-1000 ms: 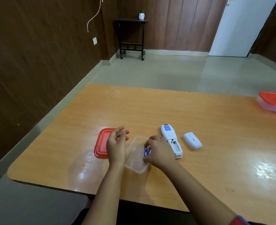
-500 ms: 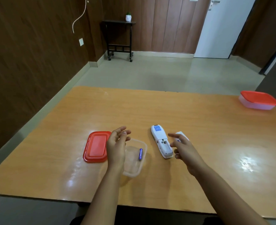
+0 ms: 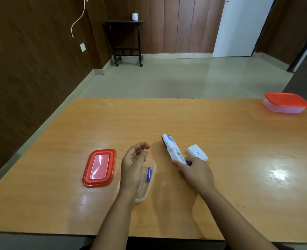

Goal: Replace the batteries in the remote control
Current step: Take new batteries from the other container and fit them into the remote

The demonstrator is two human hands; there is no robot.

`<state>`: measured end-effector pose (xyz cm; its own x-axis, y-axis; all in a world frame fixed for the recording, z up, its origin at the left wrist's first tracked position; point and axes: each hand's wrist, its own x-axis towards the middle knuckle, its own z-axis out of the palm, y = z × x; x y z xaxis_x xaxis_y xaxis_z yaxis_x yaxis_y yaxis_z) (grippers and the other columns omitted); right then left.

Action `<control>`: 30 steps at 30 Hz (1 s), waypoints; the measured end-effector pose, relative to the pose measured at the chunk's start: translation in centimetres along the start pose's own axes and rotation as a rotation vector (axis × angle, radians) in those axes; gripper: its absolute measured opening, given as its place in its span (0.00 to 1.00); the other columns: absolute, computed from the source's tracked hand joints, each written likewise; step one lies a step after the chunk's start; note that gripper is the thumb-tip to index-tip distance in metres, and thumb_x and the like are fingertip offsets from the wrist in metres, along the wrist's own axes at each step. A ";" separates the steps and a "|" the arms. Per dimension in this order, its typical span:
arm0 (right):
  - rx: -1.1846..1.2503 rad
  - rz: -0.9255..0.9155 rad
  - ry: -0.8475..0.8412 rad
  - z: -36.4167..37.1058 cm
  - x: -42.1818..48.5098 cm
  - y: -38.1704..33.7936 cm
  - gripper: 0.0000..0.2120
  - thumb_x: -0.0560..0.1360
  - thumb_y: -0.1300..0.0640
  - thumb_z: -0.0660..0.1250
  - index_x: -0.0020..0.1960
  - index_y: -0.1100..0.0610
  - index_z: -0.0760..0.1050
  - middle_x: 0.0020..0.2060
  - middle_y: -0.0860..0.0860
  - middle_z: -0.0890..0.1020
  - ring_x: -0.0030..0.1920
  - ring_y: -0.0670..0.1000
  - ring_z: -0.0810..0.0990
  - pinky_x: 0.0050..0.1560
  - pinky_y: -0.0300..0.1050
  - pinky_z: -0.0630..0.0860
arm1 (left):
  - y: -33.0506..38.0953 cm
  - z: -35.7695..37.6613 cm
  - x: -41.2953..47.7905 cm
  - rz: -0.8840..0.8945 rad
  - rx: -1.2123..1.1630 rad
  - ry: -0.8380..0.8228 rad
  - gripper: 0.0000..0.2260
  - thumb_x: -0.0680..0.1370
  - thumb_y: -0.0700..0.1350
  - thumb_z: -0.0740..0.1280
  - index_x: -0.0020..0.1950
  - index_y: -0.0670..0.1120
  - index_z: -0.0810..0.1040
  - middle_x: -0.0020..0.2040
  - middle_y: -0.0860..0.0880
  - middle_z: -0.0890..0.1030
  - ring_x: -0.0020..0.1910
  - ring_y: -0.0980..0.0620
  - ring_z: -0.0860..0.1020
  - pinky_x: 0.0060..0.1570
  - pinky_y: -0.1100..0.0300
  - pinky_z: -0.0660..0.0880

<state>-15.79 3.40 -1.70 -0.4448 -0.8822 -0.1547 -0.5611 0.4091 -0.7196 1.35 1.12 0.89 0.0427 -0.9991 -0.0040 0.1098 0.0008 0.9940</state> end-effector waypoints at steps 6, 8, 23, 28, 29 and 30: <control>0.314 -0.204 -0.056 -2.0 -3.4 -2.5 0.13 0.69 0.41 0.70 0.36 0.50 0.77 0.30 0.41 0.75 0.32 0.41 0.72 0.36 0.39 0.66 | 0.0 1.2 -0.9 -0.077 -0.064 -0.128 0.15 0.82 0.48 0.56 0.67 0.46 0.73 0.59 0.47 0.82 0.58 0.51 0.80 0.59 0.58 0.75; 0.152 -0.353 -0.002 -1.9 -5.0 -2.9 0.13 0.68 0.39 0.70 0.43 0.48 0.79 0.37 0.43 0.77 0.41 0.42 0.75 0.40 0.39 0.70 | 0.0 1.6 -1.2 -0.147 -0.151 -0.241 0.18 0.82 0.52 0.54 0.69 0.49 0.70 0.58 0.47 0.82 0.58 0.49 0.80 0.61 0.51 0.74; 0.679 -0.065 -0.301 -4.3 -4.8 -1.4 0.12 0.74 0.66 0.67 0.51 0.51 0.81 0.44 0.50 0.83 0.44 0.47 0.77 0.53 0.40 0.75 | -0.3 1.1 -1.3 -0.193 -0.355 -0.159 0.16 0.82 0.51 0.53 0.70 0.54 0.67 0.52 0.50 0.85 0.43 0.53 0.81 0.42 0.59 0.79; 0.762 -0.163 -0.035 -3.8 -4.6 -1.2 0.19 0.68 0.69 0.70 0.54 0.53 0.71 0.43 0.52 0.85 0.46 0.50 0.83 0.48 0.41 0.77 | -0.4 1.6 -1.9 -0.155 -0.248 -0.215 0.17 0.82 0.51 0.53 0.71 0.56 0.65 0.54 0.49 0.84 0.47 0.50 0.81 0.44 0.59 0.79; 0.732 -0.230 0.028 -3.8 -4.7 -1.3 0.19 0.68 0.70 0.69 0.53 0.53 0.71 0.41 0.51 0.84 0.46 0.50 0.83 0.47 0.42 0.78 | -0.5 1.7 -1.9 -0.154 -0.241 -0.221 0.17 0.82 0.51 0.53 0.71 0.57 0.65 0.54 0.49 0.84 0.48 0.49 0.81 0.44 0.59 0.79; 0.687 -0.304 0.082 -3.8 -4.8 -1.5 0.20 0.67 0.71 0.68 0.53 0.53 0.71 0.40 0.50 0.83 0.45 0.50 0.83 0.46 0.41 0.78 | -0.5 1.8 -2.0 -0.153 -0.236 -0.221 0.17 0.82 0.51 0.53 0.72 0.57 0.65 0.54 0.49 0.84 0.49 0.48 0.81 0.46 0.58 0.78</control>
<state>-15.43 7.92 2.74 -0.4058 -0.9016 0.1499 -0.1183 -0.1109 -0.9868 -0.54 3.00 0.61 -0.2052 -0.9735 -0.1012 0.3259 -0.1655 0.9308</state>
